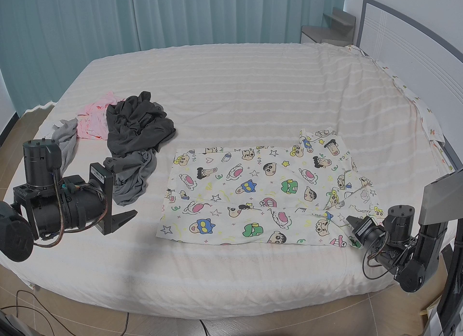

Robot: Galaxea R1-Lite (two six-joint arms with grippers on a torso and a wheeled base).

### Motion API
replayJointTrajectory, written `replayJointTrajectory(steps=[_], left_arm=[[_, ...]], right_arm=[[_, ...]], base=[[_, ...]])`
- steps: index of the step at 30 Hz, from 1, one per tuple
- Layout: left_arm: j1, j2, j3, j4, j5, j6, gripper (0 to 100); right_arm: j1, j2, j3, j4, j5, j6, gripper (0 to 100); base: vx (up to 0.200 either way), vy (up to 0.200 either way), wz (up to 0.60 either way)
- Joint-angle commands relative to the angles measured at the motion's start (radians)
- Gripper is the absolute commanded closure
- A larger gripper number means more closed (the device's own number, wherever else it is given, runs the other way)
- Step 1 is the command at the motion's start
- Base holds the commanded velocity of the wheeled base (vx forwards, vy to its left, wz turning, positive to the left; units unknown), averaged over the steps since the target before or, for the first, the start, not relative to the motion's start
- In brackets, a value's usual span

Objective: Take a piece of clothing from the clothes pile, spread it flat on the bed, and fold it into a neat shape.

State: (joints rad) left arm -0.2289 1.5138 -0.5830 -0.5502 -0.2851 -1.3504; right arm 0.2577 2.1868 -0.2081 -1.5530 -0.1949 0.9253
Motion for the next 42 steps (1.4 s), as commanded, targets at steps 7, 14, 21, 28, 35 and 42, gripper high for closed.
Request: replayJointTrajectory(steps=[7,14,21,28,35,42], left_arm=[[0.007,0.008,-0.001,0.000,-0.002,-0.001,0],[0.007,0.006,-0.001,0.000,-0.002,0.001,0],[0.007,0.005,-0.001,0.000,-0.002,0.001,0],[0.007,0.003,-0.001,0.000,0.000,0.001,0],[0.007,0.003,-0.001,0.000,0.000,0.001,0],[0.007,0.003,-0.001,0.000,0.000,0.001,0]], right_arm=[[0.000,0.002,-0.004,-0.013,-0.001,-0.031,100],[0.000,-0.101,-0.020,0.007,-0.006,-0.063,100],[0.006,-0.240,-0.103,0.218,0.000,-0.082,100],[0.017,-0.352,-0.249,0.499,0.012,-0.083,100],[0.015,-0.381,-0.386,0.709,0.025,-0.083,100],[0.015,-0.427,-0.487,0.913,0.032,-0.092,100]], base=[[0.000,0.000,0.00],[0.000,0.000,0.00],[0.000,0.000,0.00],[0.000,0.000,0.00],[0.000,0.000,0.00],[0.000,0.000,0.00]])
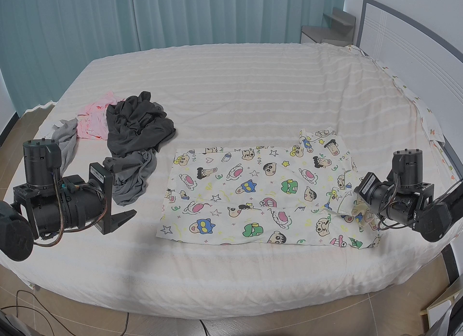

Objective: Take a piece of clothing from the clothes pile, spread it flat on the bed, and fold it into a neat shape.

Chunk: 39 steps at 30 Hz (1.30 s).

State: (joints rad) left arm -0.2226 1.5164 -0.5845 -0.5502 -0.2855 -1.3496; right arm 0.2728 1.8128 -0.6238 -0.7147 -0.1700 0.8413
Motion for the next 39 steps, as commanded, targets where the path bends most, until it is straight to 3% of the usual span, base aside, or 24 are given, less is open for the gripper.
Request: replayJointTrajectory(steps=[1,4,14,32,39], left_arm=[[0.002,0.002,0.000,0.000,0.000,0.000,0],[0.002,0.002,0.000,0.000,0.000,0.000,0],[0.002,0.005,0.000,0.000,0.002,0.000,0],[0.002,0.007,0.002,0.000,0.002,0.000,0],[0.002,0.007,0.002,0.000,0.002,0.000,0]], right_arm=[[0.000,-0.058,-0.088,0.107,0.015,-0.014,100],[-0.006,-0.069,-0.154,0.228,0.053,-0.021,100],[-0.027,-0.036,-0.330,0.425,0.084,-0.030,100],[-0.063,0.062,-0.425,0.497,0.109,-0.060,100],[-0.063,-0.009,-0.436,0.675,0.167,-0.060,100]], base=[[0.000,0.000,0.00],[0.000,0.000,0.00],[0.000,0.000,0.00],[0.000,0.000,0.00],[0.000,0.000,0.00]])
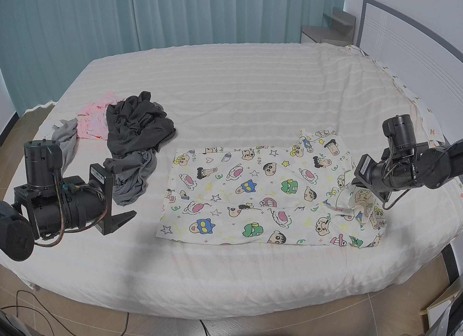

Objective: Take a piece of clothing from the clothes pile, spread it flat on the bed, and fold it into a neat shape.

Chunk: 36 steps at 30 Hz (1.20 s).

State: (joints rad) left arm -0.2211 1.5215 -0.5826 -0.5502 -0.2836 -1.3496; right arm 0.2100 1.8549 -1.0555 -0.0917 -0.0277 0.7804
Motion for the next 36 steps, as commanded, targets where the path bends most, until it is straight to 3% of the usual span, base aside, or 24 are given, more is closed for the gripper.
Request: replayJointTrajectory(steps=[1,17,23,29,36], left_arm=[[0.000,0.002,0.000,0.000,0.000,0.000,0],[0.000,0.000,0.000,0.000,0.000,0.000,0],[-0.001,0.002,0.000,0.000,0.000,0.000,0],[-0.001,0.002,0.000,0.000,0.000,0.000,0],[-0.001,0.002,0.000,0.000,0.000,0.000,0]], right_arm=[[0.002,-0.062,-0.006,0.072,0.031,0.000,100],[0.023,-0.118,0.040,0.271,0.061,-0.023,100],[0.031,-0.083,0.108,0.234,0.078,-0.012,100],[0.028,-0.079,0.229,0.073,0.091,0.031,100],[0.029,-0.051,0.295,0.006,0.091,0.043,100]], base=[[0.000,0.000,0.00],[0.000,0.000,0.00],[0.000,0.000,0.00],[0.000,0.000,0.00],[0.000,0.000,0.00]])
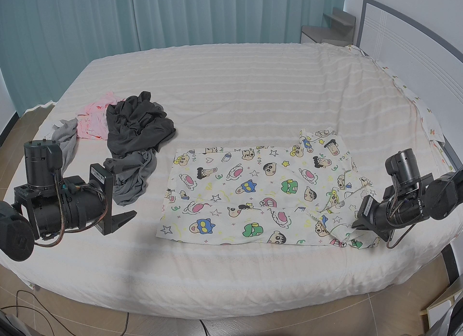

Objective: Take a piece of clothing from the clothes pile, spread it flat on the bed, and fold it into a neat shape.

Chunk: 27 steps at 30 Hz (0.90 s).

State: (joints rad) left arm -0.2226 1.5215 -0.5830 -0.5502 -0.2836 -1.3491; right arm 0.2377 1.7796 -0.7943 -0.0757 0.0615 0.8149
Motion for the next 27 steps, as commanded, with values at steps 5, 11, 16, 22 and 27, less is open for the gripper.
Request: replayJointTrajectory(steps=[5,11,16,22,27], left_arm=[[0.000,0.003,0.002,0.000,0.000,-0.001,0],[0.000,0.002,0.000,0.000,0.000,-0.001,0],[0.000,0.003,0.000,0.000,0.000,-0.001,0],[0.000,0.003,0.002,0.000,0.000,-0.001,0],[0.000,0.003,0.002,0.000,0.000,-0.001,0]], right_arm=[[0.002,0.046,0.038,-0.035,0.023,0.055,100],[0.003,0.075,0.098,-0.141,0.035,0.063,100],[0.003,0.090,0.138,-0.180,0.037,0.063,0],[0.019,0.060,0.182,-0.183,0.037,0.061,0],[0.035,-0.098,0.236,-0.180,0.038,0.059,0]], base=[[0.000,0.000,0.00],[0.000,0.000,0.00],[0.000,0.000,0.00],[0.000,0.000,0.00],[0.000,0.000,0.00]])
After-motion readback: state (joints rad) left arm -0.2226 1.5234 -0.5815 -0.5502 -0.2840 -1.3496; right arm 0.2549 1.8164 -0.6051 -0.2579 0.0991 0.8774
